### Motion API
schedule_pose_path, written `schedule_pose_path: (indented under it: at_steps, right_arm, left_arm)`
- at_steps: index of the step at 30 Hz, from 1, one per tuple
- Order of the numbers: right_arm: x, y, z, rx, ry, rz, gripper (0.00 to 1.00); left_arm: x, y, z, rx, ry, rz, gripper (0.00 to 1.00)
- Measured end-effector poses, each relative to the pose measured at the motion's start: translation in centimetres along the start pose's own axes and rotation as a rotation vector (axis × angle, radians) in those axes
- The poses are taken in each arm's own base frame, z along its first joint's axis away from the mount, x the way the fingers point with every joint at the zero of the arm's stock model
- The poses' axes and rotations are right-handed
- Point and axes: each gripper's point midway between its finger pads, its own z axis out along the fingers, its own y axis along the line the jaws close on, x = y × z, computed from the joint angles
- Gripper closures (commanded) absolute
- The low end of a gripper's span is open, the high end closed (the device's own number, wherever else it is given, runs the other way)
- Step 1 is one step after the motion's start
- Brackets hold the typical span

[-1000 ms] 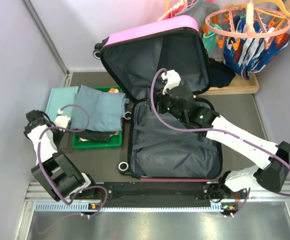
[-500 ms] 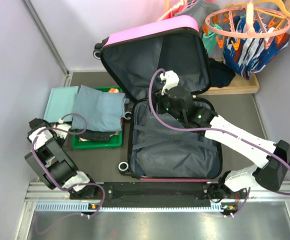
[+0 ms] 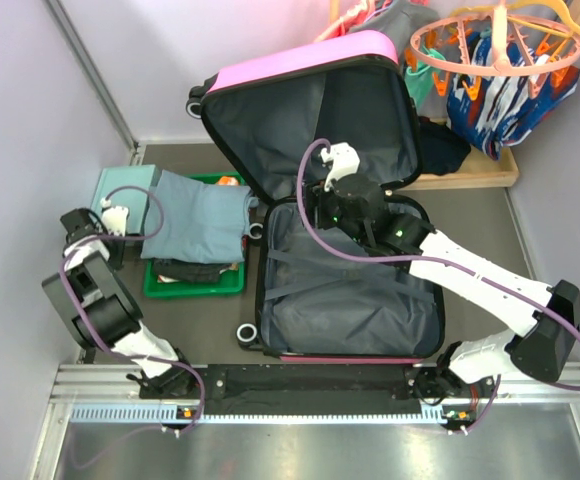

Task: Open, take out, and arrange the luggage

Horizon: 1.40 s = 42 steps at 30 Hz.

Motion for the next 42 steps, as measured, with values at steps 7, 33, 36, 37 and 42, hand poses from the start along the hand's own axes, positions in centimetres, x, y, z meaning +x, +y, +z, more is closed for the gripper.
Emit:
schedule_pose_path:
  at_steps: [7,33,36,37,42]
  right_arm:
    - [1.3,-1.2,-0.5,0.042,0.027,-0.015,0.35]
    - [1.5,-19.7,-9.2,0.501,-0.078,0.049,0.05]
    - [2.0,-20.6,-11.0,0.513,-0.133,0.039,0.05]
    - [2.2,-20.6,-11.5,0.504,-0.159,0.036,0.05]
    - [3.2,-20.5,-13.7,0.447,-0.340,0.027,0.05]
  left_arm:
    - [-4.7,0.7,2.1,-0.009,-0.125,-0.051,0.61]
    - [-11.9,-10.6,-13.8,0.251,-0.440,0.143,0.01]
    - [-12.4,-14.7,-16.1,0.332,-0.501,0.239,0.01]
    - [-12.1,-16.1,-16.7,0.363,-0.520,0.271,0.01]
    - [-9.0,-19.8,-17.1,0.453,-0.527,0.304,0.01]
